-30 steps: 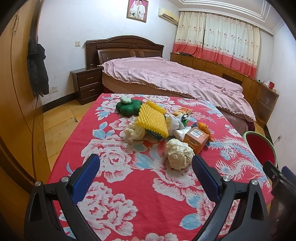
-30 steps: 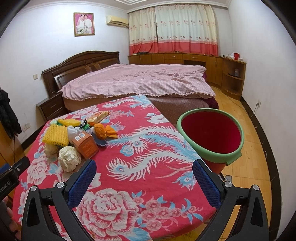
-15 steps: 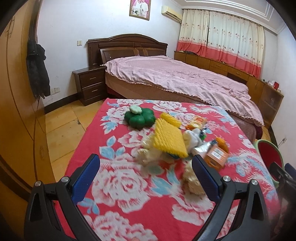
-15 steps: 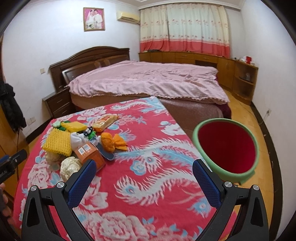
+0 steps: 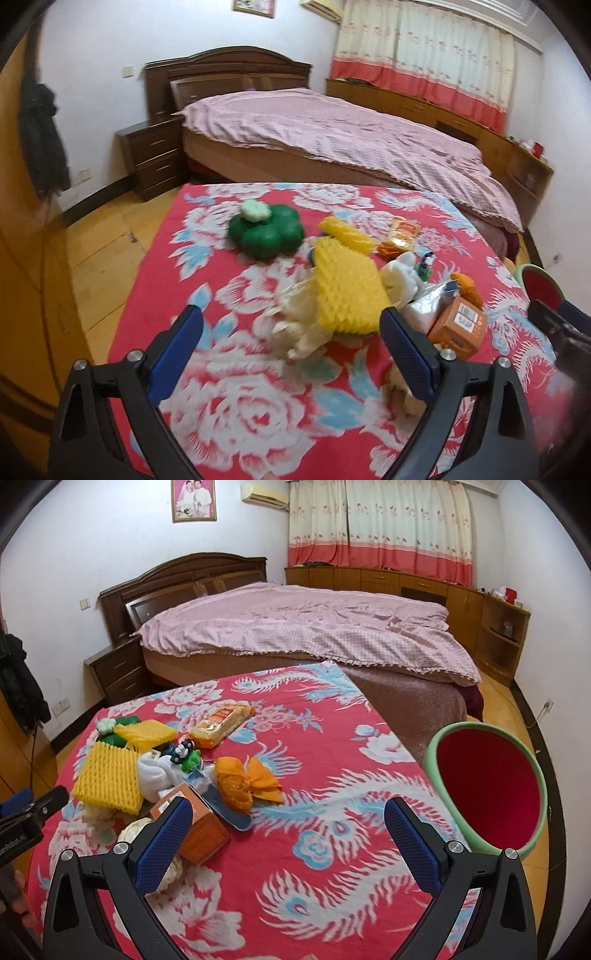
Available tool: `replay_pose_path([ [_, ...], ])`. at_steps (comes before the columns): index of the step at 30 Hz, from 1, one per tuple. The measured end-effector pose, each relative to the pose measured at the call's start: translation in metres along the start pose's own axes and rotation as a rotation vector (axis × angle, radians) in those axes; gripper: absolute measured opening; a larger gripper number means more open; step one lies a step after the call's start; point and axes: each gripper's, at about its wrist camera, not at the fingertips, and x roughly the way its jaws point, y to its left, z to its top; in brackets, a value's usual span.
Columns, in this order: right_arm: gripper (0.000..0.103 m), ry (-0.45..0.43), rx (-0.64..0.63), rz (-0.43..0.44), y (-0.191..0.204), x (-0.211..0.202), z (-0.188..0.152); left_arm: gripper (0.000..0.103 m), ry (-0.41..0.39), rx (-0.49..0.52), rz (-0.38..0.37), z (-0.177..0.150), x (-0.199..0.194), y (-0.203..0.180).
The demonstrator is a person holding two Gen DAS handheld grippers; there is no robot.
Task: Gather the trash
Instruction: 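Grasp the yellow mesh strip with the left tool while the right tool grasps the orange cloth bundle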
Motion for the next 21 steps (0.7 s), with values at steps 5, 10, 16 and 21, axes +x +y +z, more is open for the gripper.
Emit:
replay_pose_path([
  [5,0.1,0.025,0.017,-0.019,0.011,0.008,-0.001,0.081,0.017,0.045,-0.075,0.007,0.018,-0.01],
  [10,0.1,0.045,0.041,-0.05,0.016,0.016,-0.003,0.053,0.073,0.045,-0.166,0.012,0.04,-0.011],
  [16,0.08,0.062,0.037,-0.056,0.023,0.027,0.005,0.024,0.102,0.034,-0.288,0.007,0.051,-0.013],
  [21,0.059,0.105,0.017,-0.024,0.03,0.043,0.013,0.015,0.078,0.025,-0.363,0.008,0.044,-0.013],
])
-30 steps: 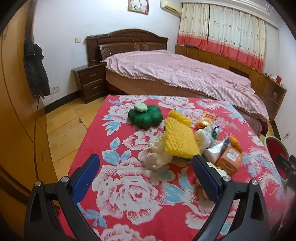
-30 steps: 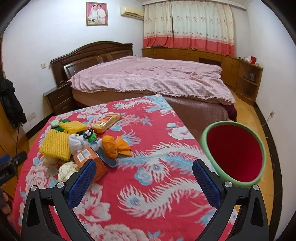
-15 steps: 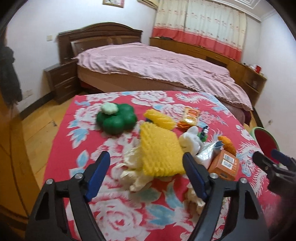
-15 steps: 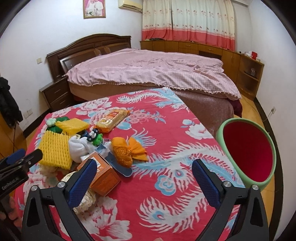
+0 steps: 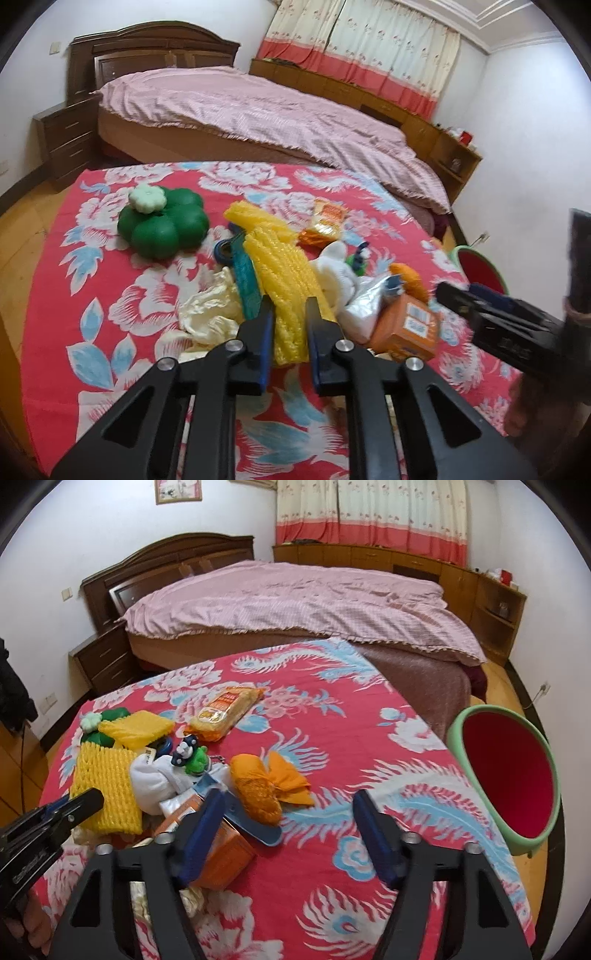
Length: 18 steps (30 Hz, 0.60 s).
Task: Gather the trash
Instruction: 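Grasp the yellow mesh strip with the left tool while the right tool grasps the orange cloth bundle, then carry both held items over the green-rimmed red bucket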
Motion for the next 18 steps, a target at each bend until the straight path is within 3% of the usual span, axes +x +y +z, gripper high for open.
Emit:
replay_pose_path([
  [10,0.032,0.063,-0.033,0.062,0.004,0.022,0.003,0.011,-0.078,-0.035,-0.025,0.01,-0.022,0.0],
  [14,0.03,0.088,-0.022,0.086,-0.002,0.028,0.001,0.011,-0.091,-0.043,-0.021,0.011,-0.026,-0.005],
  [18,0.02,0.099,-0.018,0.113,-0.007,0.033,-0.002,0.011,-0.098,-0.049,-0.005,0.012,-0.03,-0.011],
])
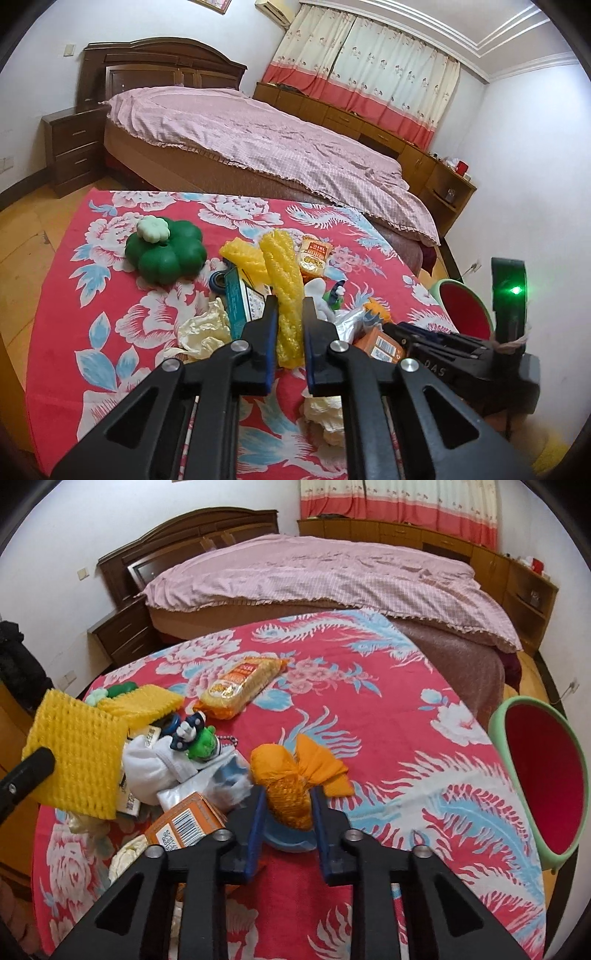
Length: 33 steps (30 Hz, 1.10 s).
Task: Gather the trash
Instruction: 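Carry both held items over the green-rimmed red bucket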
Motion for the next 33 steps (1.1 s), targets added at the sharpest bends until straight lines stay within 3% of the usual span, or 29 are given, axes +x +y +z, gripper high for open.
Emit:
replay_pose_path([
  [7,0.015,-0.025,0.013,0.051,-0.014,-0.014,-0.003,0.011,-0.007,0.006,0.033,-0.001,-0.007,-0.022],
  [17,0.015,-0.119,0.062,0.098,-0.056,-0.071,-0.01,0.011,-0.017,0.053,0.032,-0.002,-0.014,-0.076],
  [33,0.015,-0.211,0.244,0.045,-0.165,-0.126,-0.033,0.011,0.05,0.178,-0.065,-0.002,0.022,-0.184],
])
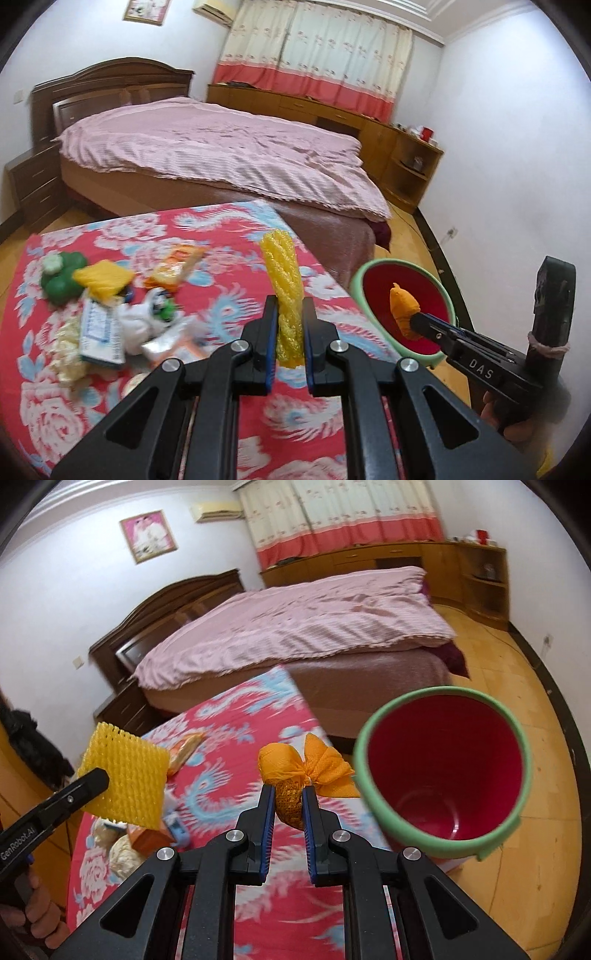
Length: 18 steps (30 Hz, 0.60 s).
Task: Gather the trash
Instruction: 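Carry both held items over the green-rimmed red bucket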
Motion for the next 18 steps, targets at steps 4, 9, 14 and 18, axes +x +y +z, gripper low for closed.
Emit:
replay_pose_path([
  [4,0.015,-0.01,0.05,-0.021,-0.029,-0.005,0.001,0.011,0.025,0.034,-0.034,0.005,0.019,-0.025],
  [9,0.015,-0.019,0.107,-0.069,-0.06,-0.007,-0.001,0.011,0.058,0.088,-0.083,0.009,0.046,-0.057],
  [14,0.015,-0.014,0.158,-0.112,-0.09,-0.005,-0.004,0.011,0.083,0.124,-0.126,0.012,0.075,-0.085],
  [18,0.015,-0.004,0.187,-0.128,-0.107,0.001,-0.006,0.011,0.094,0.139,-0.166,0.012,0.094,-0.102],
])
